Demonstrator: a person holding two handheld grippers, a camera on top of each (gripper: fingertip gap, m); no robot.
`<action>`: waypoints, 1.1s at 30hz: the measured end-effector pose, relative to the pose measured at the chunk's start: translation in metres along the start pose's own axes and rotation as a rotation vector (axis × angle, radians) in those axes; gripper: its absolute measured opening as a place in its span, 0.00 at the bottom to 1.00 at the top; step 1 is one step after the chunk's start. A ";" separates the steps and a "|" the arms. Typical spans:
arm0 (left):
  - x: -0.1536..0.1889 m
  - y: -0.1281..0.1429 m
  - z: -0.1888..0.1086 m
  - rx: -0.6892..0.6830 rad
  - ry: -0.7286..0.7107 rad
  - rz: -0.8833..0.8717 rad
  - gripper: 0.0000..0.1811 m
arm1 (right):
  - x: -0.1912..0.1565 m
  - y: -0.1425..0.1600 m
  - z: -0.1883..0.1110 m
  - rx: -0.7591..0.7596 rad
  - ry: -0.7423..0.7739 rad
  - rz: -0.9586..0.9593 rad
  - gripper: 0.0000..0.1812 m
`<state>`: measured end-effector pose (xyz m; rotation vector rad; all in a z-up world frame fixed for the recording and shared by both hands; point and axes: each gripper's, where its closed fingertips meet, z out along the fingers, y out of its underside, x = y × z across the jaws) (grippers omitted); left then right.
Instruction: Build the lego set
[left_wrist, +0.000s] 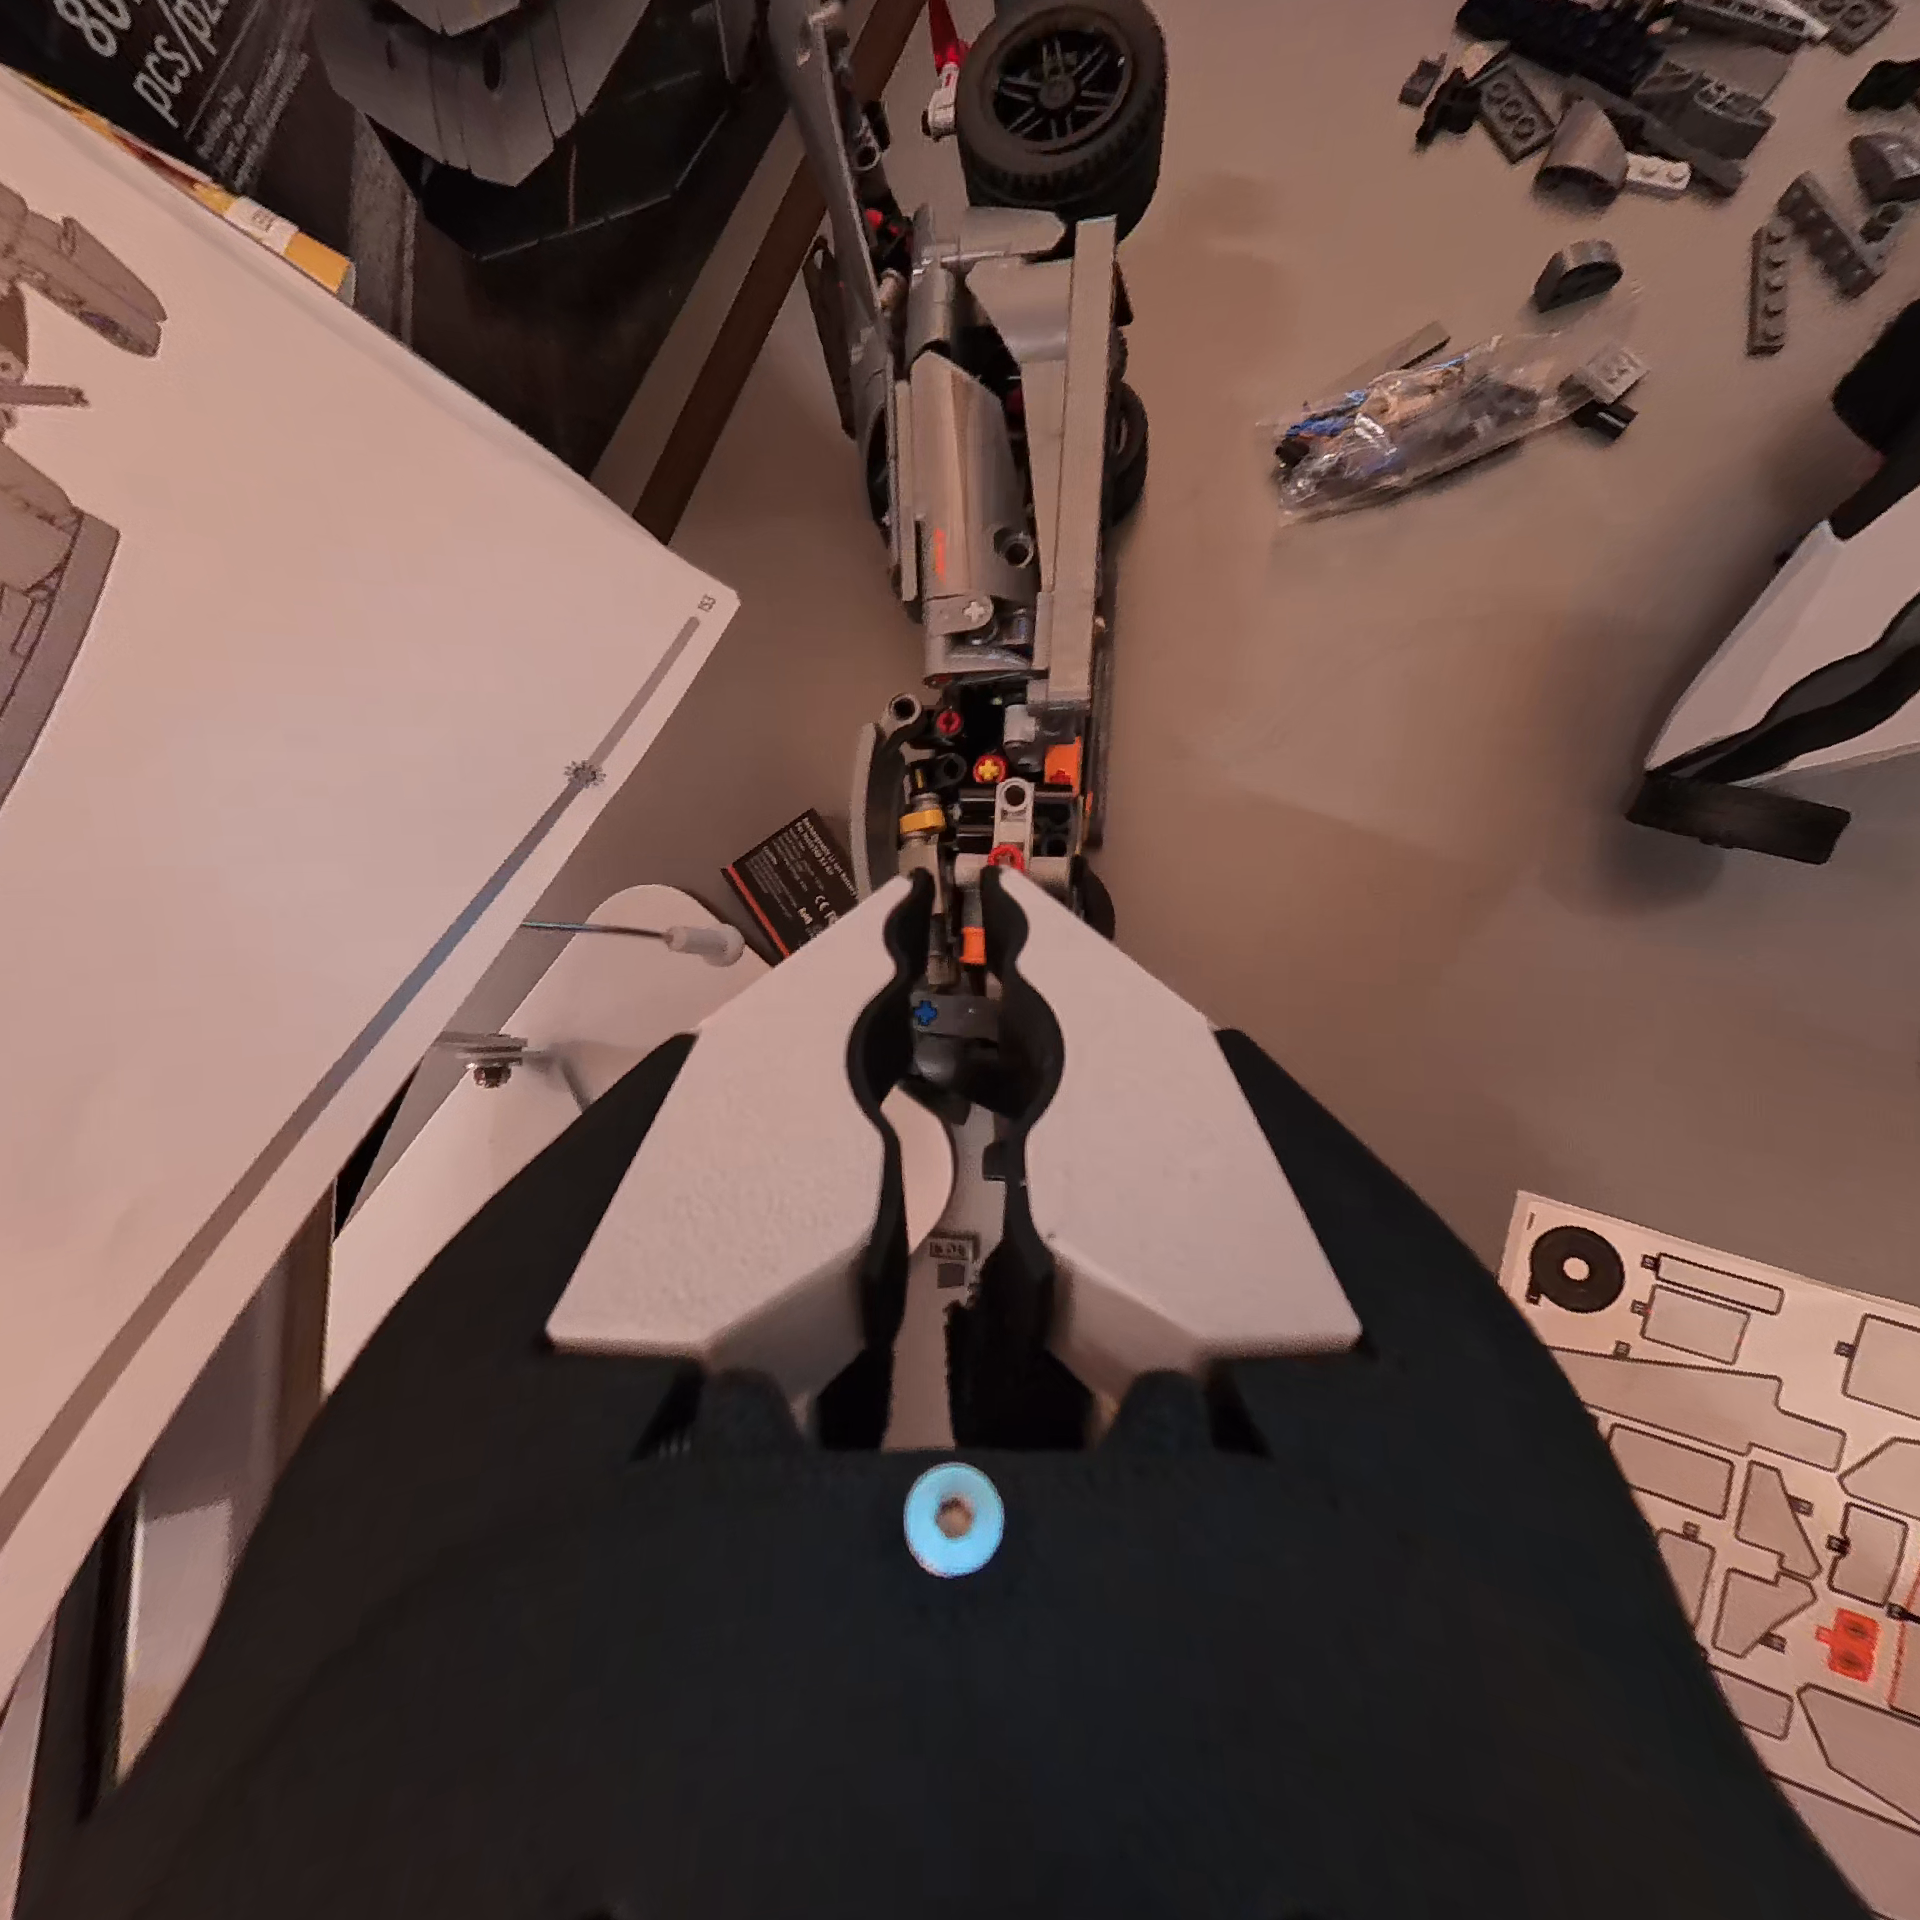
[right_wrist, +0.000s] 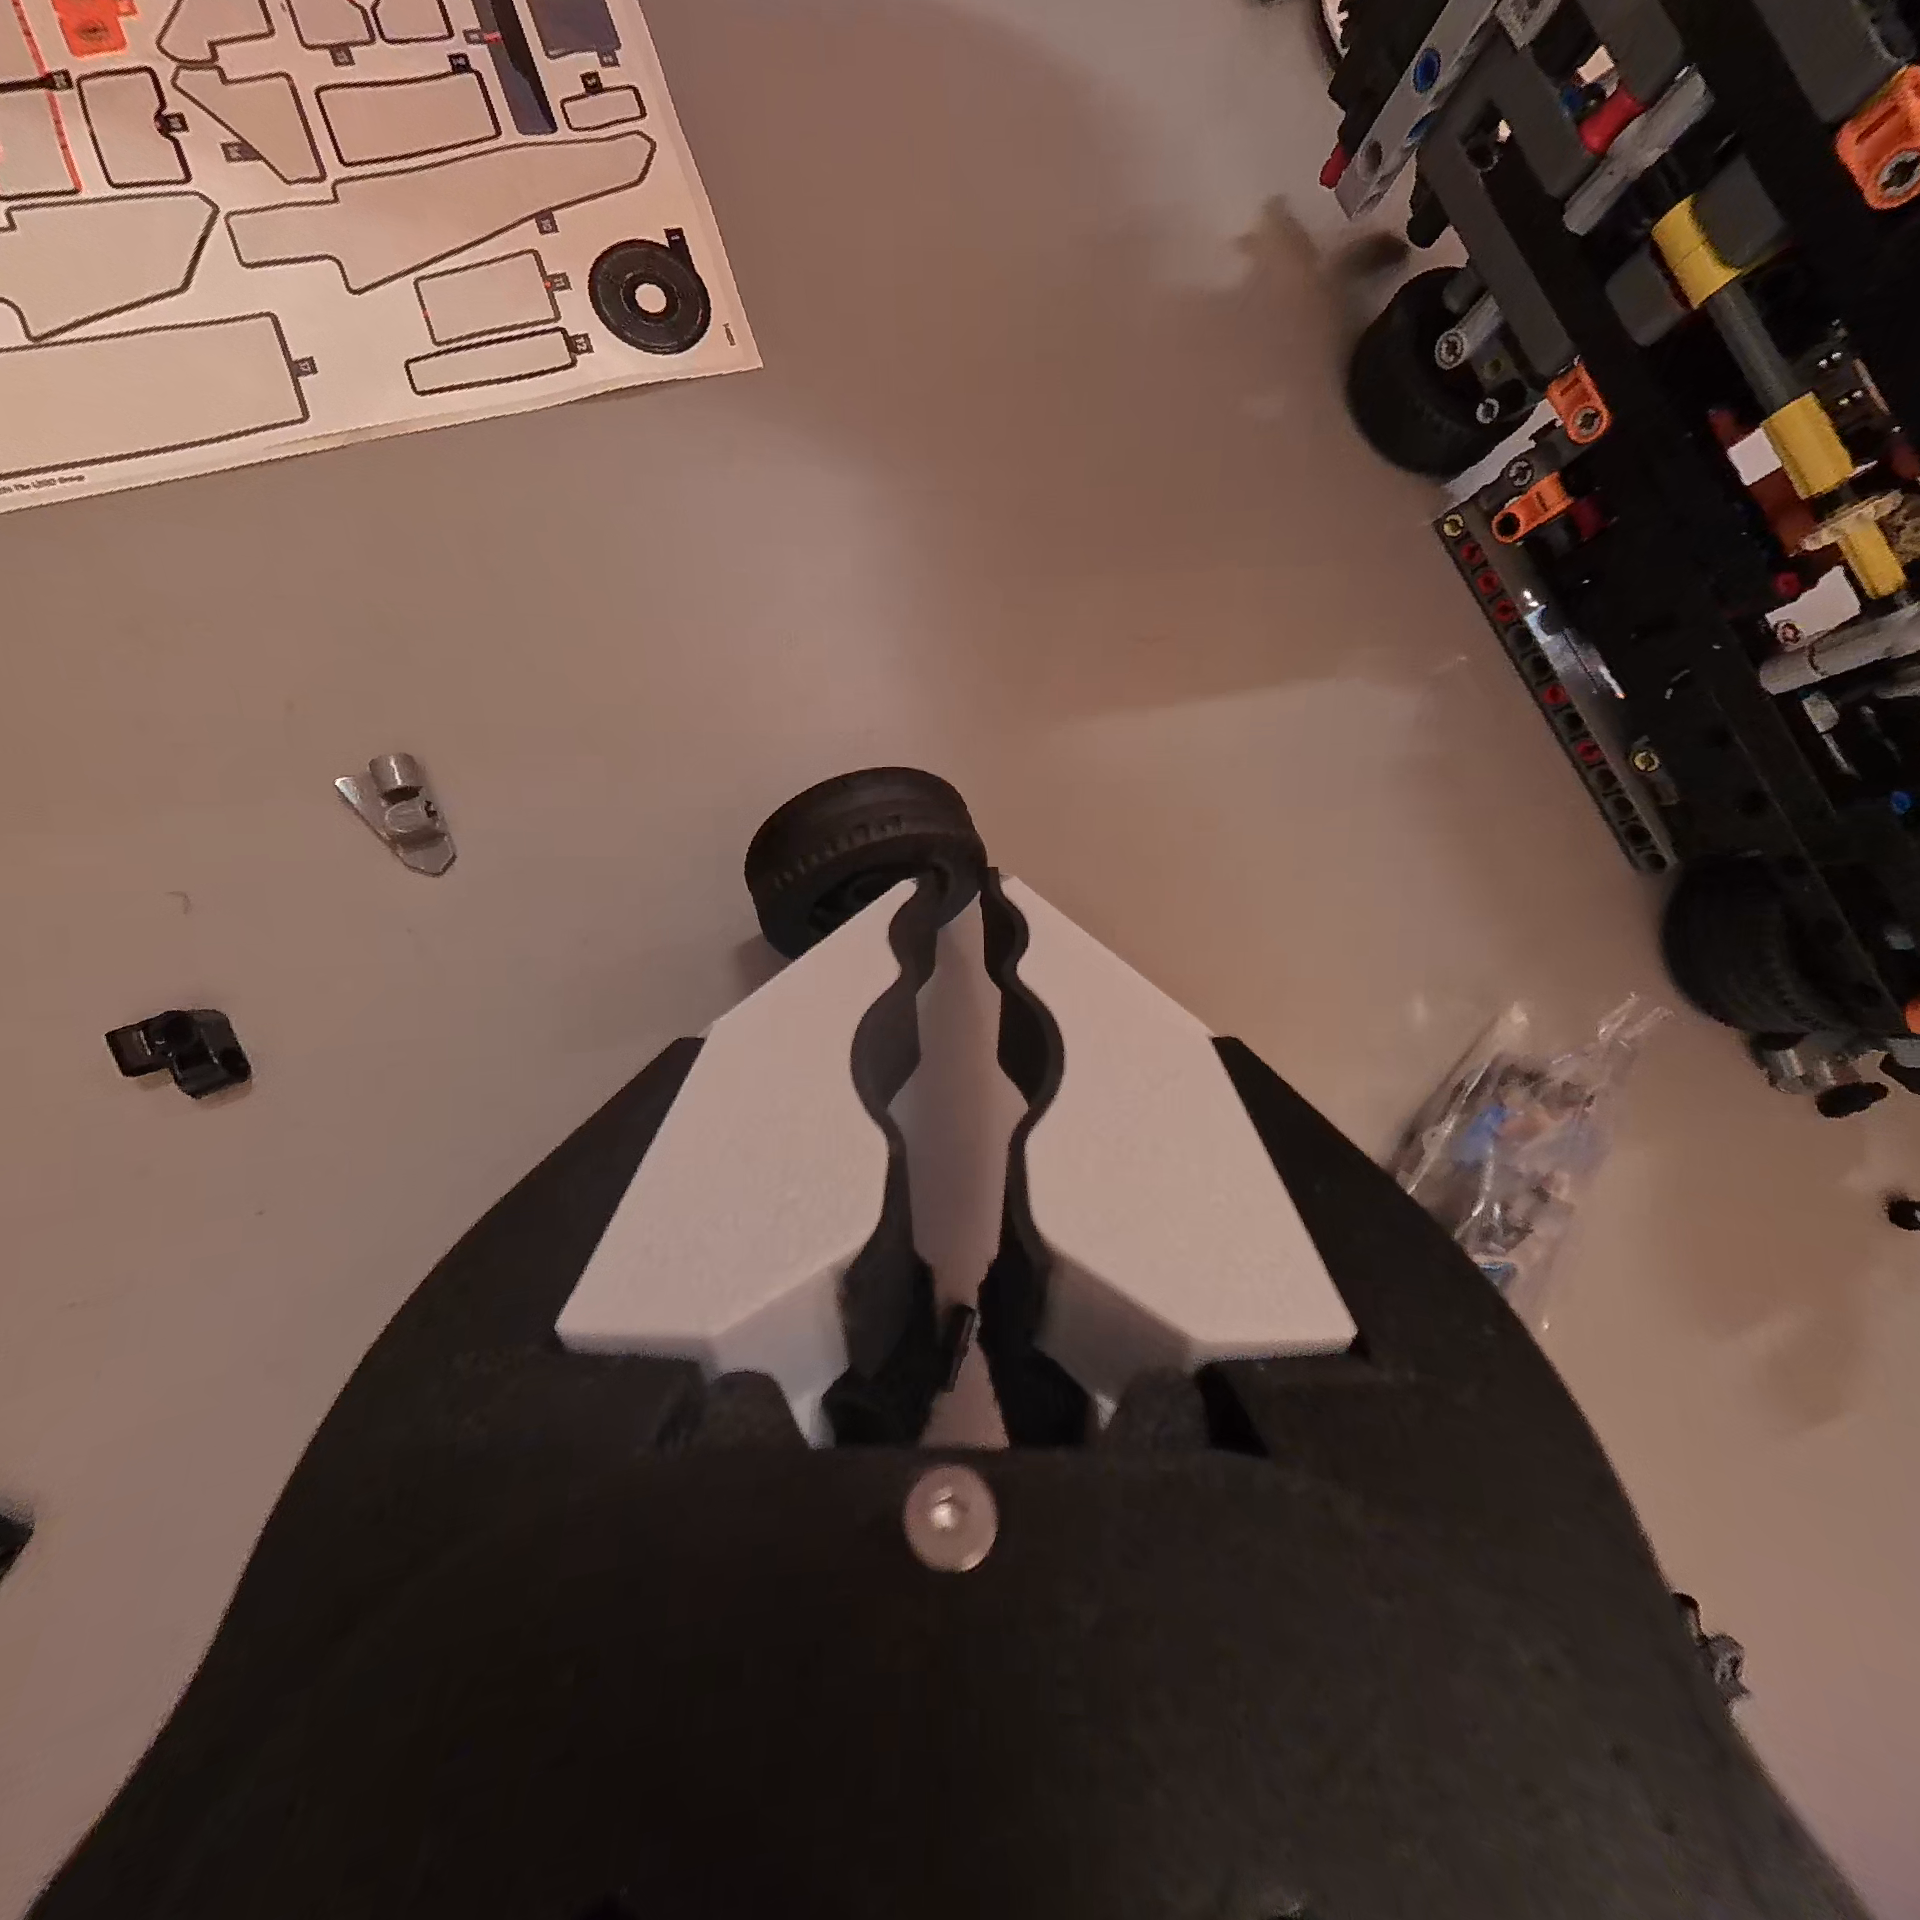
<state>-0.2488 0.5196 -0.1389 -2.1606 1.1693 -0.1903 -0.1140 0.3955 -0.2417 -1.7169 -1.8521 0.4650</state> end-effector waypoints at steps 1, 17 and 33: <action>0.001 -0.002 0.000 0.012 0.005 0.001 0.04 | 0.000 0.000 0.000 0.000 0.000 0.000 0.04; 0.009 0.004 0.014 -0.005 0.029 0.019 0.02 | 0.003 0.006 0.006 -0.017 -0.008 0.032 0.00; 0.013 -0.001 0.008 -0.013 -0.025 0.082 0.02 | 0.002 0.012 0.013 -0.035 -0.024 0.032 0.00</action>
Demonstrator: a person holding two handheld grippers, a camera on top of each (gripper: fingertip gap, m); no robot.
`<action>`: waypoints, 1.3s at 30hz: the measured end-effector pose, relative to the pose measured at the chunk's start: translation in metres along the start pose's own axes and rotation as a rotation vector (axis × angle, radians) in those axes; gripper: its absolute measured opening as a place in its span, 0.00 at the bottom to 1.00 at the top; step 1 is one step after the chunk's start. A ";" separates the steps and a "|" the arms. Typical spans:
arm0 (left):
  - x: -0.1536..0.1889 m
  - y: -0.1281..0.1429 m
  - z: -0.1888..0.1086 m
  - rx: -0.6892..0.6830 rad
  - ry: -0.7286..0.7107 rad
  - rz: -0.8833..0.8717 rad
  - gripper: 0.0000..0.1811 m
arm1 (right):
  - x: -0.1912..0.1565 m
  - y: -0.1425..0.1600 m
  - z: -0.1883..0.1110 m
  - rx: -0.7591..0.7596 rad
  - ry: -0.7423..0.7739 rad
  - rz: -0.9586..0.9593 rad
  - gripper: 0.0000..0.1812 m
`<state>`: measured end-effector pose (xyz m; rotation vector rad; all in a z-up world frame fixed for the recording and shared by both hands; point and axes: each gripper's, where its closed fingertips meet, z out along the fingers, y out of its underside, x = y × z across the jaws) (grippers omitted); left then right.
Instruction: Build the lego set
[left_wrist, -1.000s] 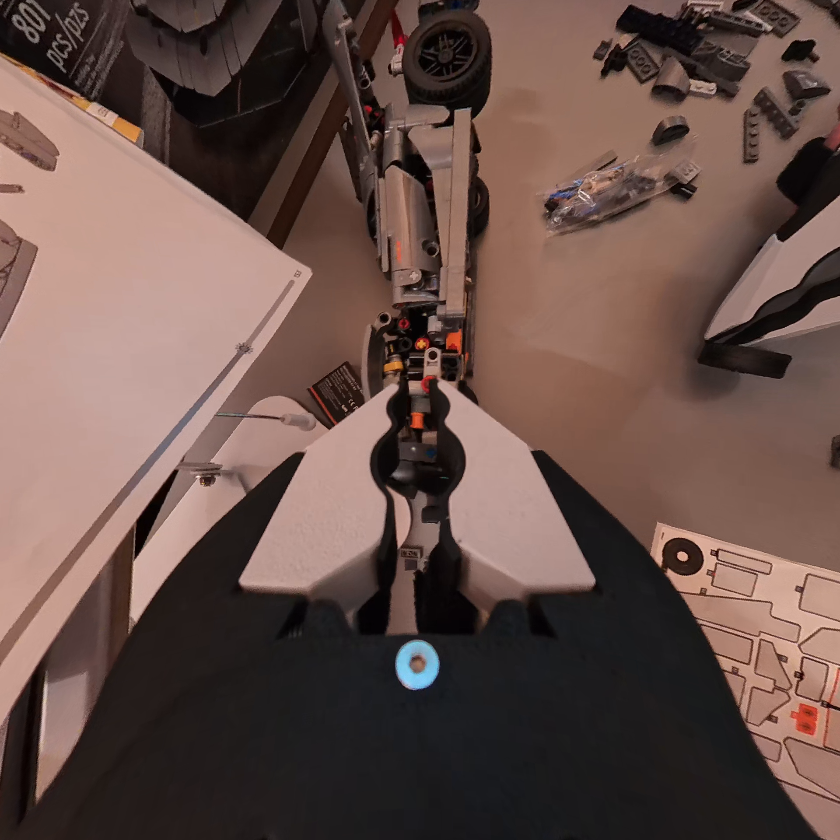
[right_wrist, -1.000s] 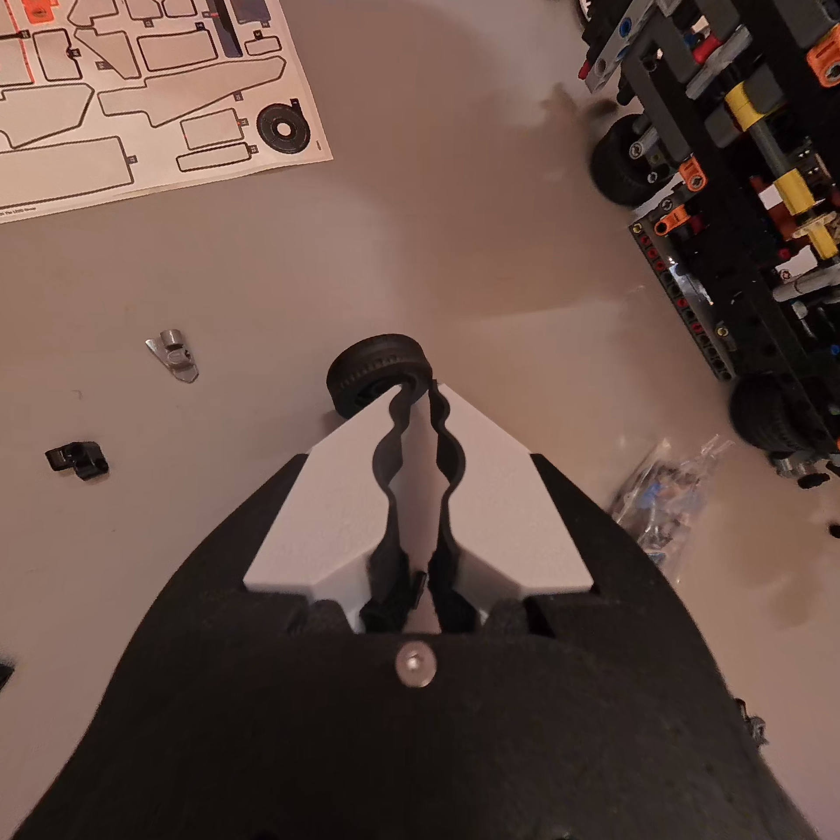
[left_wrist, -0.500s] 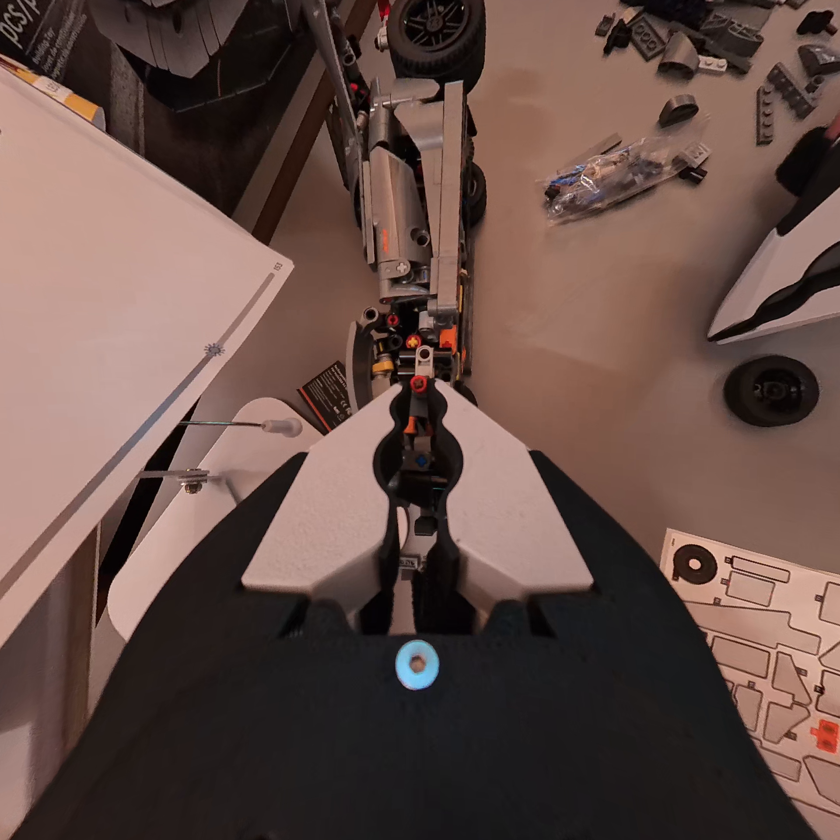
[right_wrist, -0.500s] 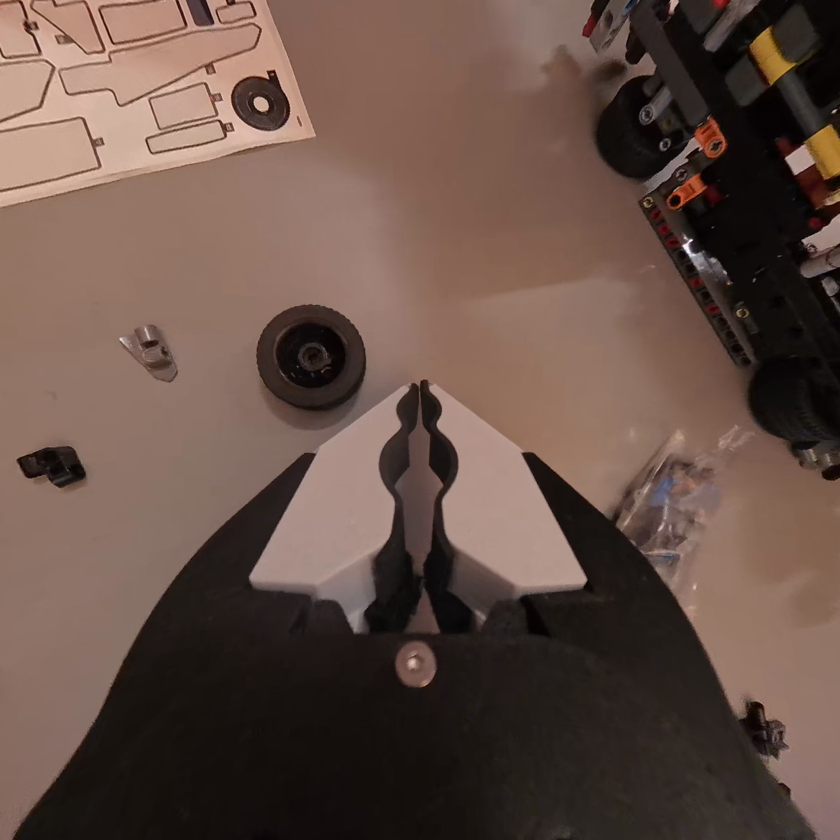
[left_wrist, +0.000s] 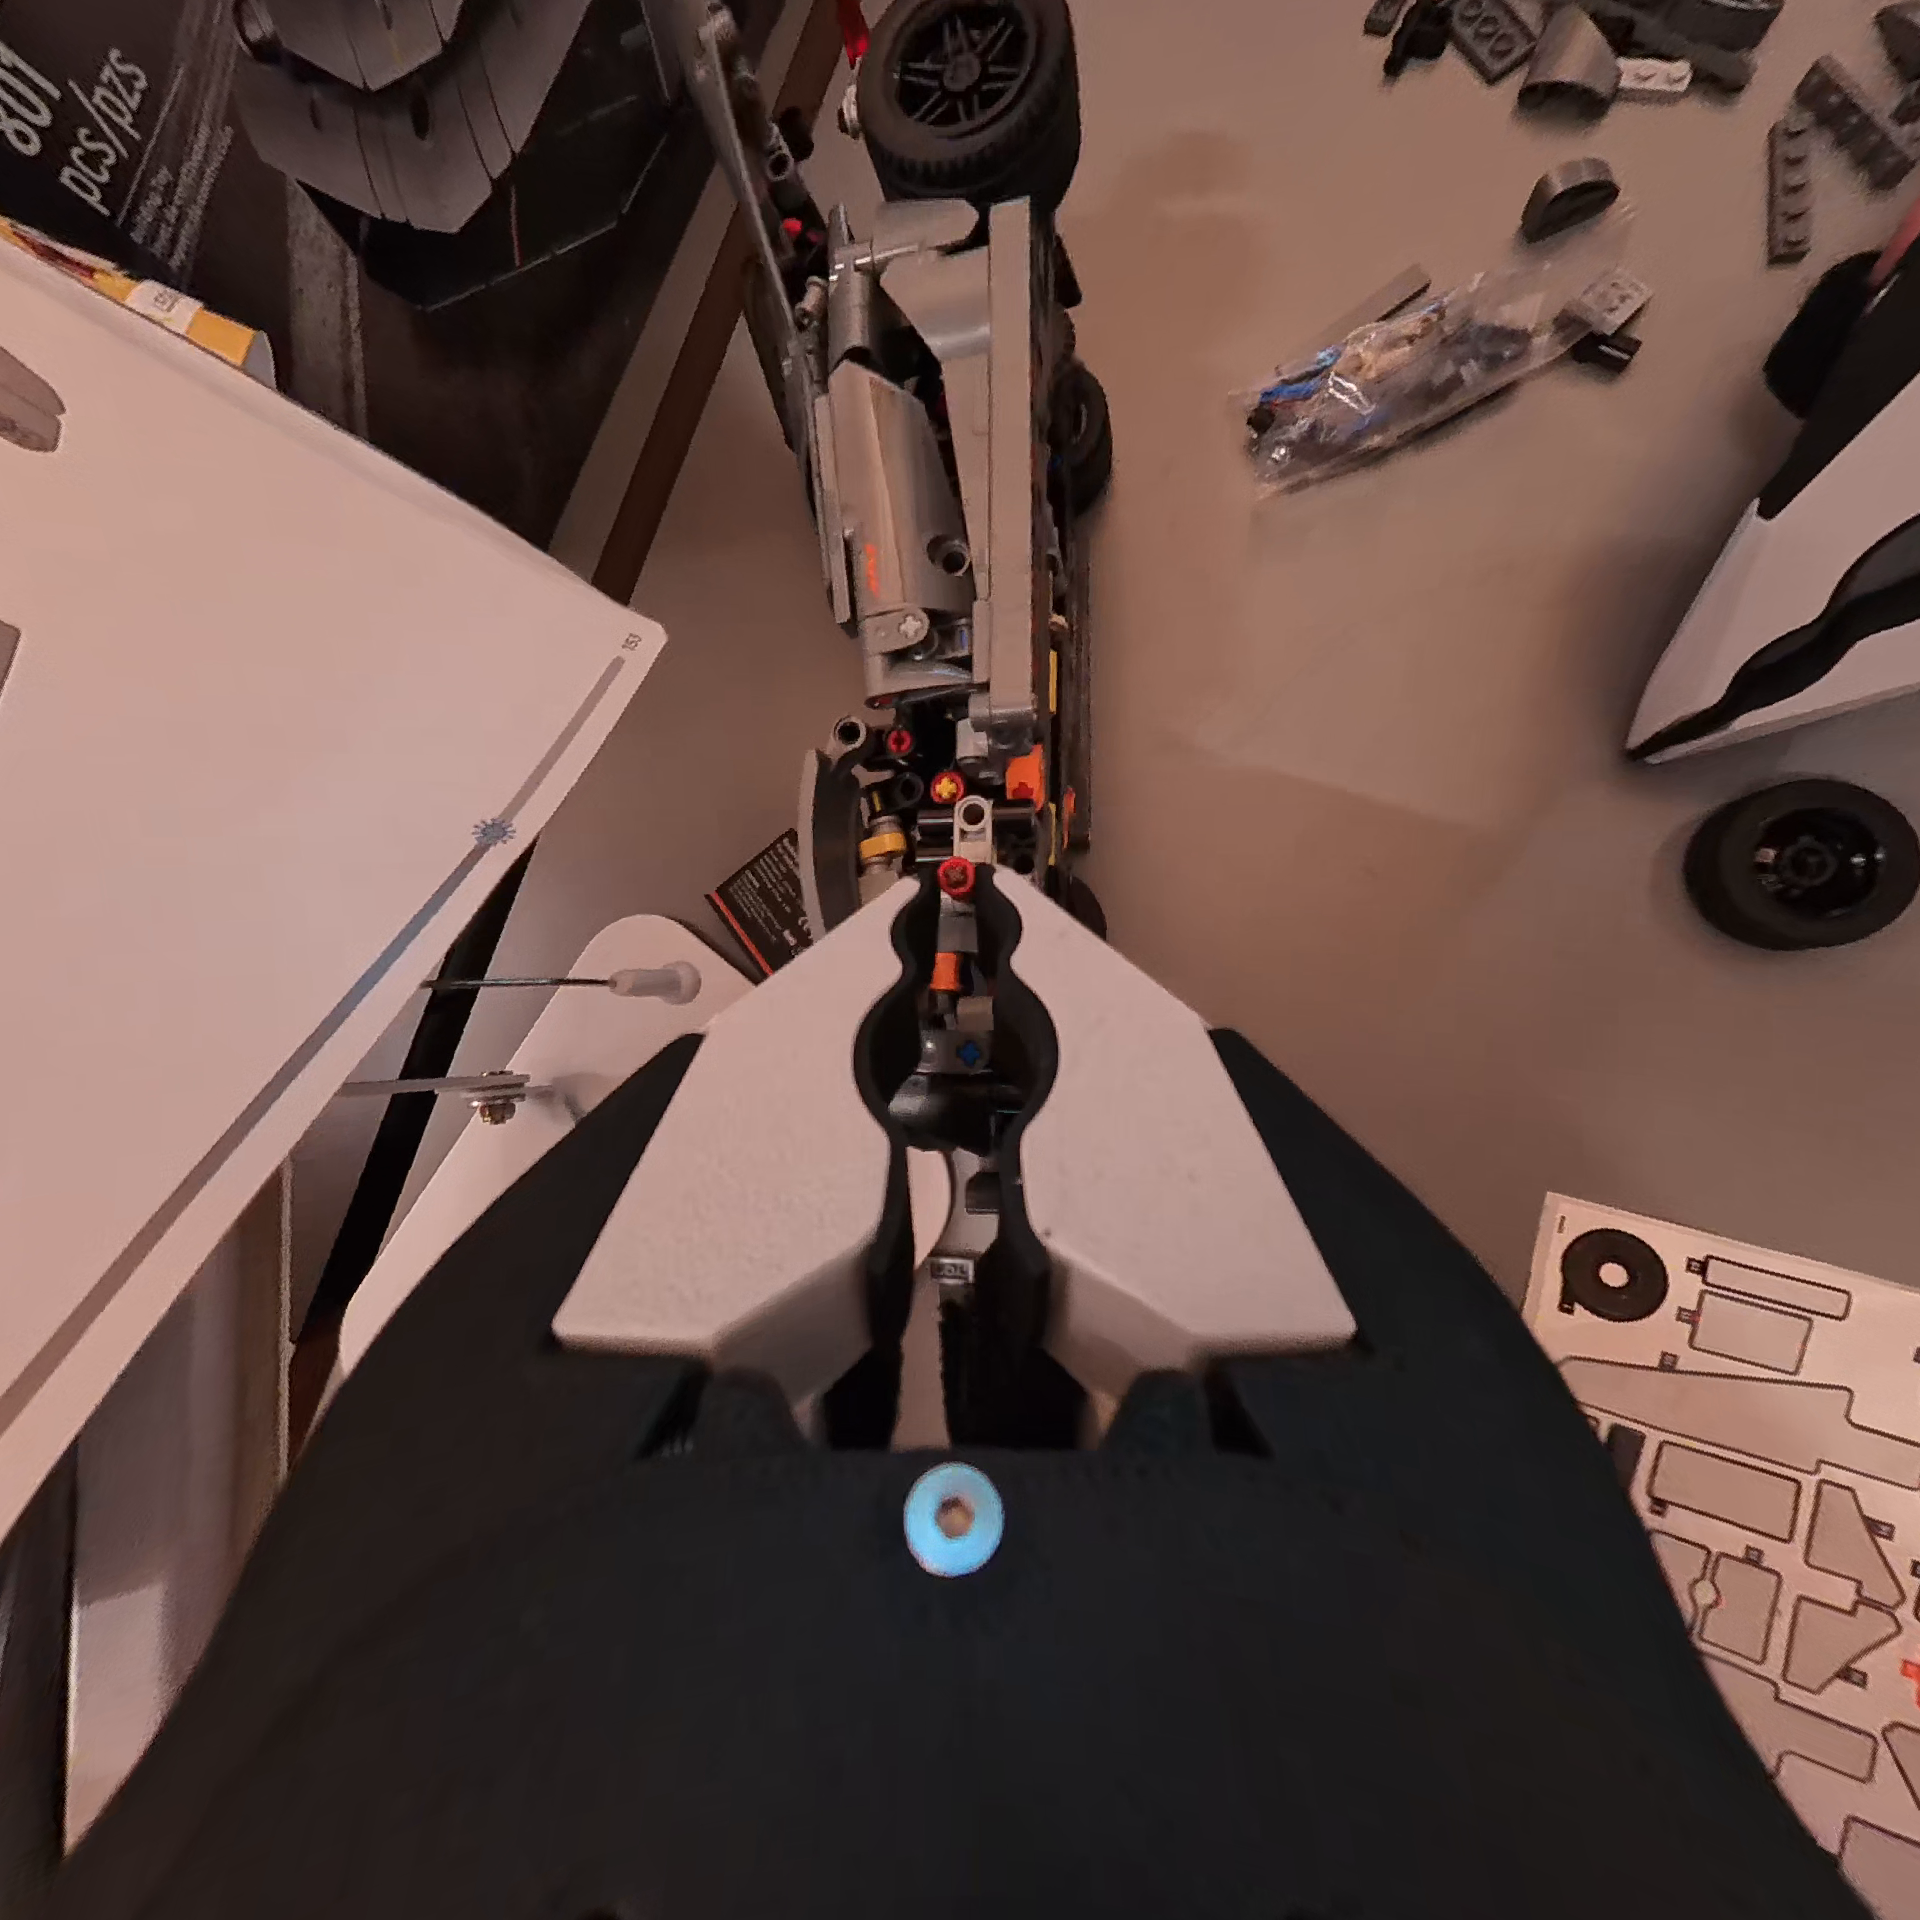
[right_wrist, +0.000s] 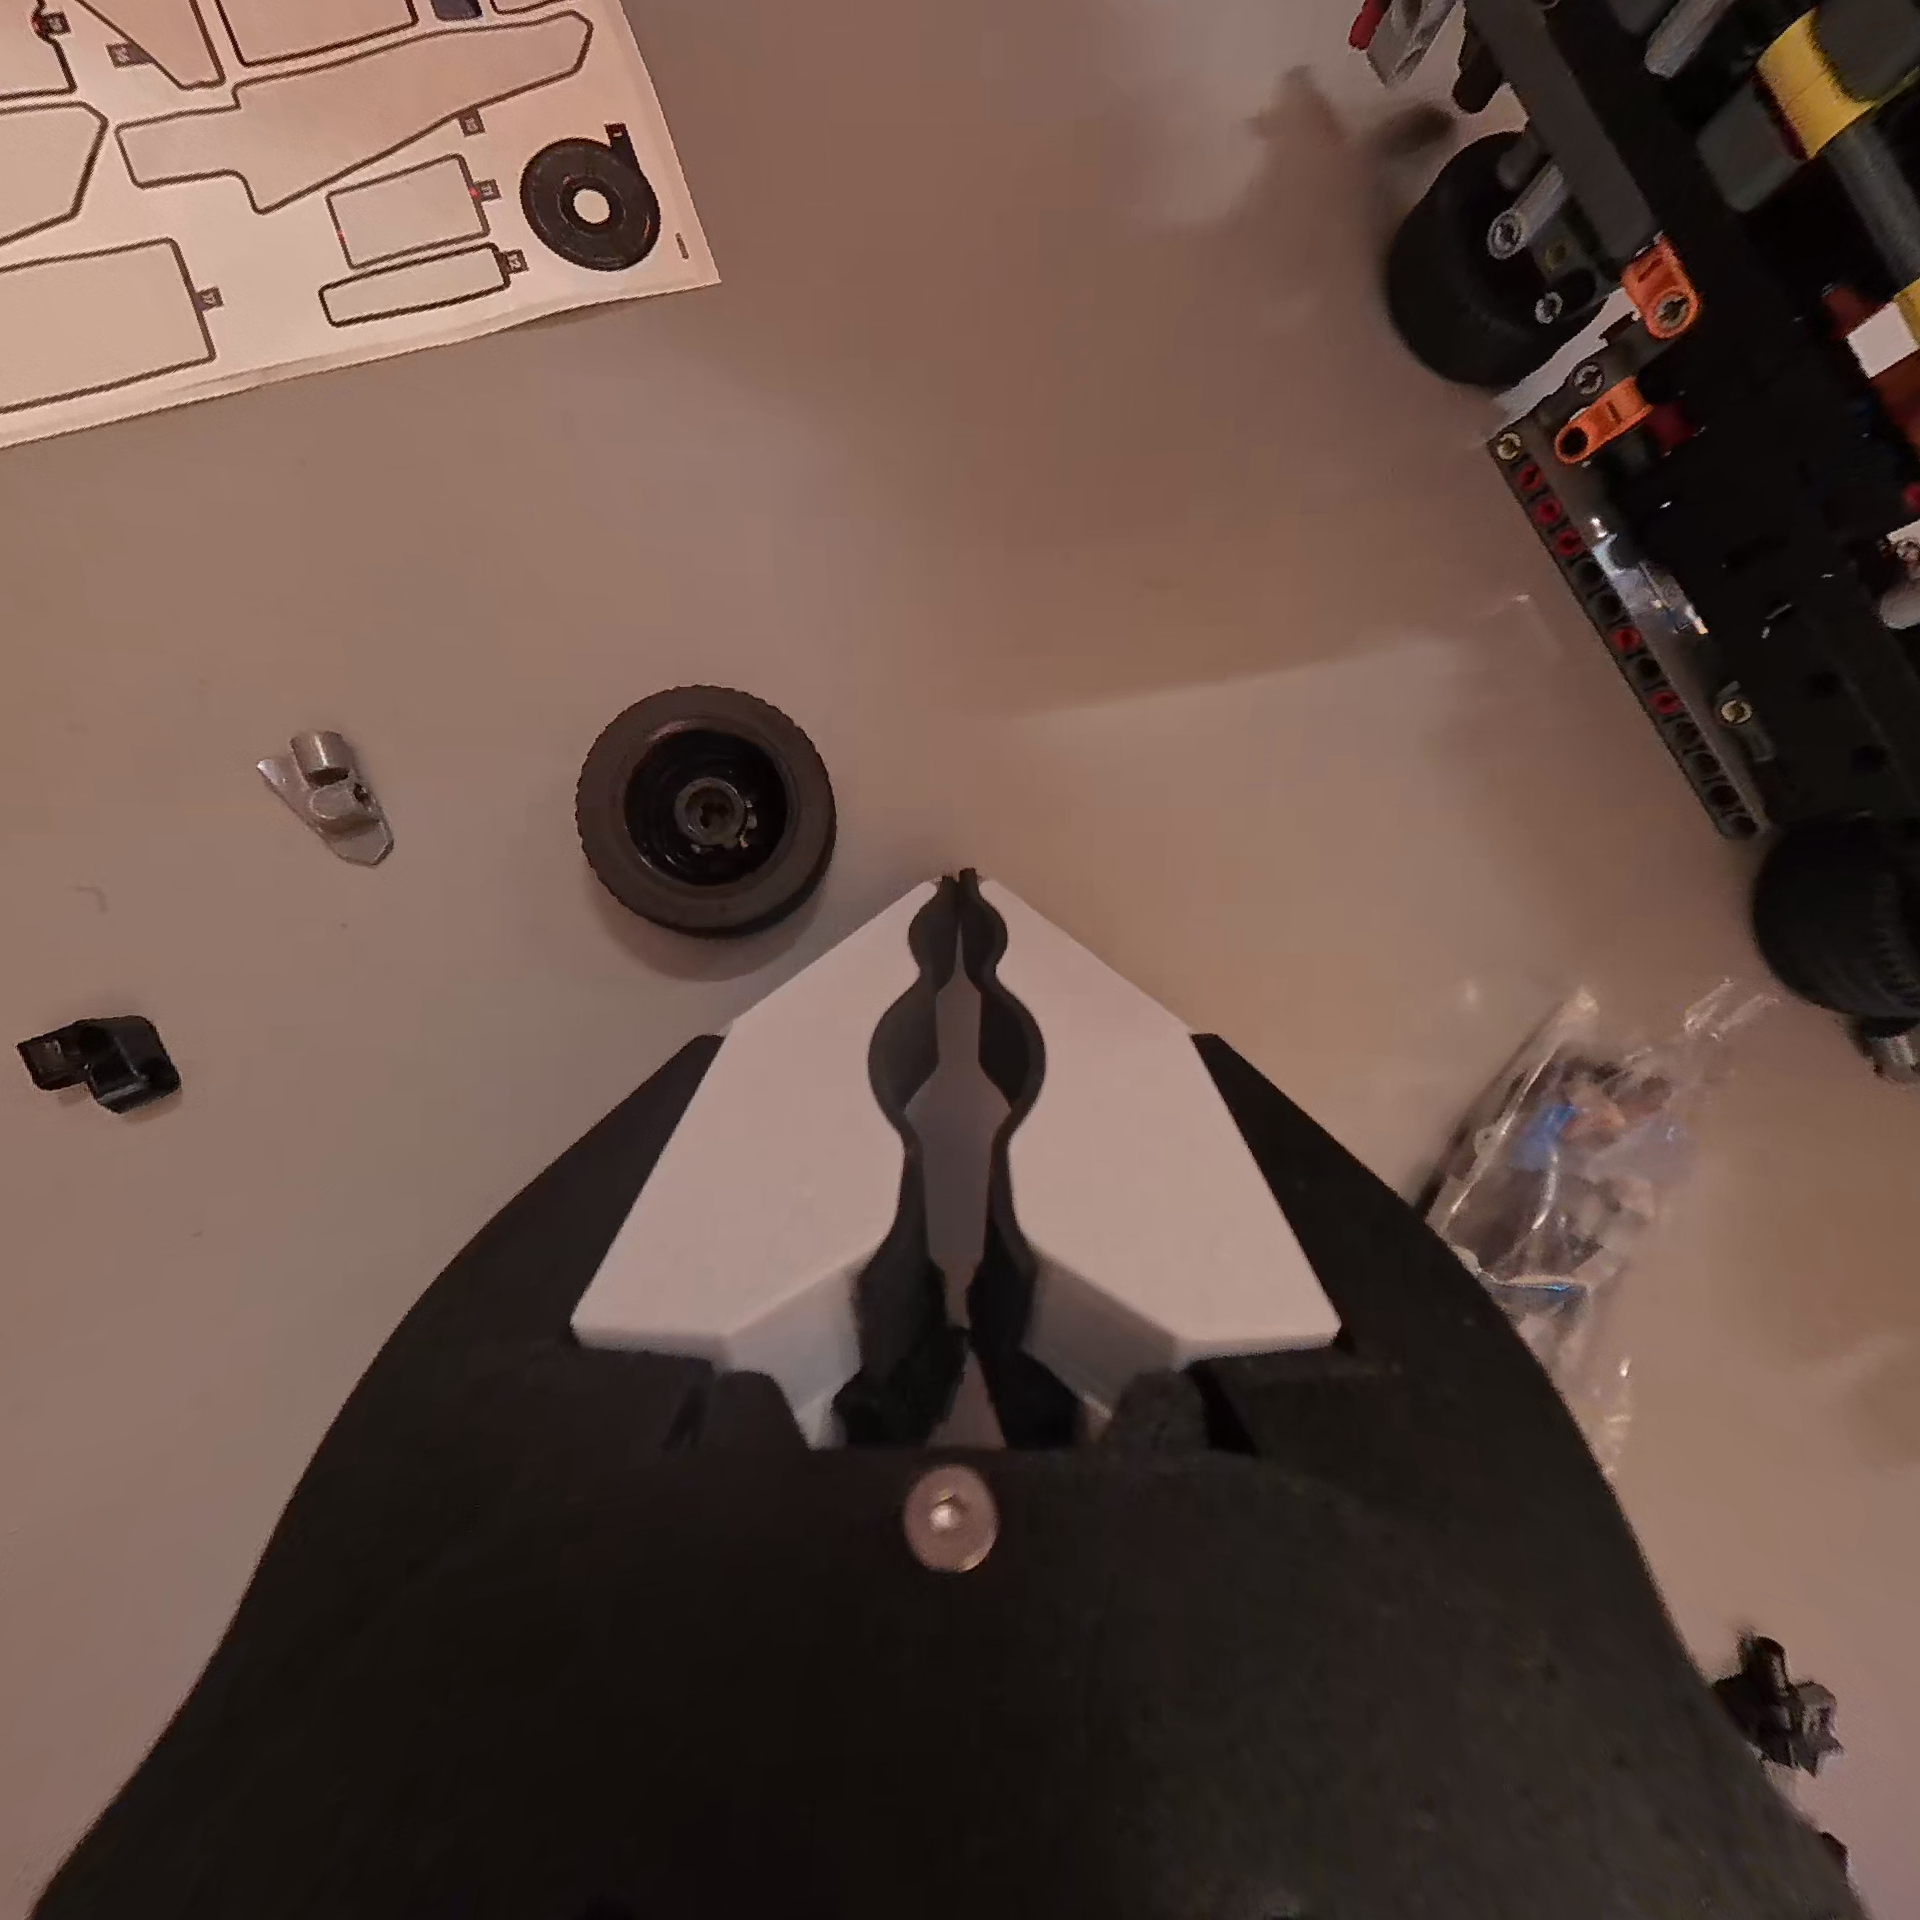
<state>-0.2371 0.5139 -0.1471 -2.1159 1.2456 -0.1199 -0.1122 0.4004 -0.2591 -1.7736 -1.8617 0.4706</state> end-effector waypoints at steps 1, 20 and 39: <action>0.002 -0.001 0.000 -0.001 0.002 0.006 0.02 | 0.000 -0.001 -0.001 0.004 0.000 0.002 0.00; 0.007 0.001 -0.003 0.053 0.018 -0.026 0.02 | 0.044 -0.068 -0.043 0.345 -0.008 0.200 0.10; 0.010 0.001 -0.003 0.031 0.048 -0.030 0.02 | 0.061 -0.072 -0.039 0.381 0.076 0.155 0.17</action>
